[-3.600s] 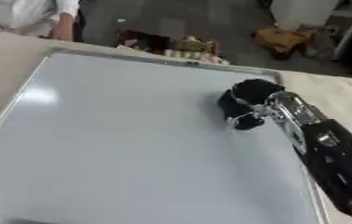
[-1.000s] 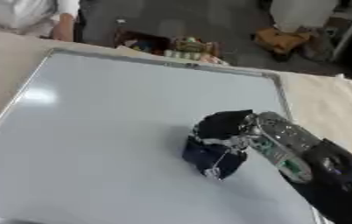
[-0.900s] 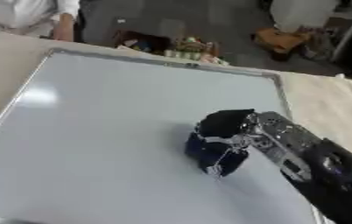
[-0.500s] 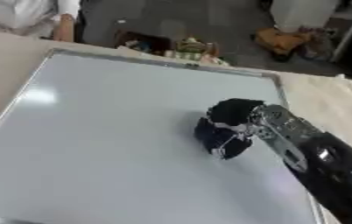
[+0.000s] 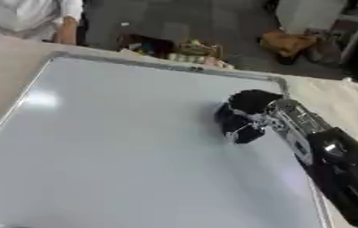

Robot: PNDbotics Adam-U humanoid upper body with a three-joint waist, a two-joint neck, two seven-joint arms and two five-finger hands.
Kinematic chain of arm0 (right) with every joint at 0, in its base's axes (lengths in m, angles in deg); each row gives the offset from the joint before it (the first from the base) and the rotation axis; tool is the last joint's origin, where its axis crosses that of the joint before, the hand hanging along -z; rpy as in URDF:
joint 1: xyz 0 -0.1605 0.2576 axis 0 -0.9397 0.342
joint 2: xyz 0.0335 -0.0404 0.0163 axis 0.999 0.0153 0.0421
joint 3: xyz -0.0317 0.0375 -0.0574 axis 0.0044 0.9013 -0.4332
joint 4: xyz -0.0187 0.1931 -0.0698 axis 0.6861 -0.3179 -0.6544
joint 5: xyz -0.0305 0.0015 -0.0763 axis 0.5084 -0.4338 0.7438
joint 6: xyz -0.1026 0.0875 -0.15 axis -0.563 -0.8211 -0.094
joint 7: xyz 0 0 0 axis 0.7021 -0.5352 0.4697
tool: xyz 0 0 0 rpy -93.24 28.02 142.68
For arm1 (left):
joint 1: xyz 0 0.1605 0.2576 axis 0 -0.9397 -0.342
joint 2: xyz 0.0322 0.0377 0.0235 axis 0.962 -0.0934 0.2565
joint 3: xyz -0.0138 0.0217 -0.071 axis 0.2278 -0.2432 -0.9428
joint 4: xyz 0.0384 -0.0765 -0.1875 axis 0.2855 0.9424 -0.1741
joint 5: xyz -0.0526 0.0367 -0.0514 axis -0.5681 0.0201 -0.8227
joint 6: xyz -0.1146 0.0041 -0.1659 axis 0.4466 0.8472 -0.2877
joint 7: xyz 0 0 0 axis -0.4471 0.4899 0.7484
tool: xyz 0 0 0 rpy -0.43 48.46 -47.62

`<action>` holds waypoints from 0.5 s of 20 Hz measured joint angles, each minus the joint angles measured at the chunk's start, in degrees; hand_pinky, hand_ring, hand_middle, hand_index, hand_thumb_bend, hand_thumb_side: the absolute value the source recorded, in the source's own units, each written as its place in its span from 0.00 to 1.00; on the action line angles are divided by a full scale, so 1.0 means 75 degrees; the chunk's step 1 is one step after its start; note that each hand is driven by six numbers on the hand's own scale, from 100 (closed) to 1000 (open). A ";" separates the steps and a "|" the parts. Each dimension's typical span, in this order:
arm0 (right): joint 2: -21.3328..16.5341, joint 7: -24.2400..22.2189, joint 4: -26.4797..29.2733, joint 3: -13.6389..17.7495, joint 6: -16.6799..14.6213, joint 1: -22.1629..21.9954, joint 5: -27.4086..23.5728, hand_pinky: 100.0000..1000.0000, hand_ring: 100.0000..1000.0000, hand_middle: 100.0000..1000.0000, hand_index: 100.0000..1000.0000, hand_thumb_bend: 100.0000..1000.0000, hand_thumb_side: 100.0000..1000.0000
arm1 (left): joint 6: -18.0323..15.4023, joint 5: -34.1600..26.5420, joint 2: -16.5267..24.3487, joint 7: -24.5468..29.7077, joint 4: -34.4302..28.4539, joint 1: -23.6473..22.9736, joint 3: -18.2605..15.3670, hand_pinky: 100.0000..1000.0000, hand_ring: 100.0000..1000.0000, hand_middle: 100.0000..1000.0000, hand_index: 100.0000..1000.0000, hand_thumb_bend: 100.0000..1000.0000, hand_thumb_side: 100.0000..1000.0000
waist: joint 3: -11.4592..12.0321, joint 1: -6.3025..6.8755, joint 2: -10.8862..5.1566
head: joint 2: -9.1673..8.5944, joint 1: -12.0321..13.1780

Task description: Wipe the whiteboard clean with a brush.

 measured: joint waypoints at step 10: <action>0.0055 -0.0264 -0.0234 0.0105 -0.0123 0.0123 -0.0239 0.62 0.60 0.09 0.11 0.00 0.32 | 0.0000 0.0000 0.0000 0.0000 0.0000 0.0009 0.0000 0.64 0.57 0.57 0.73 0.16 0.98 | -0.0003 -0.0004 -0.0022 | 0.0000 0.0006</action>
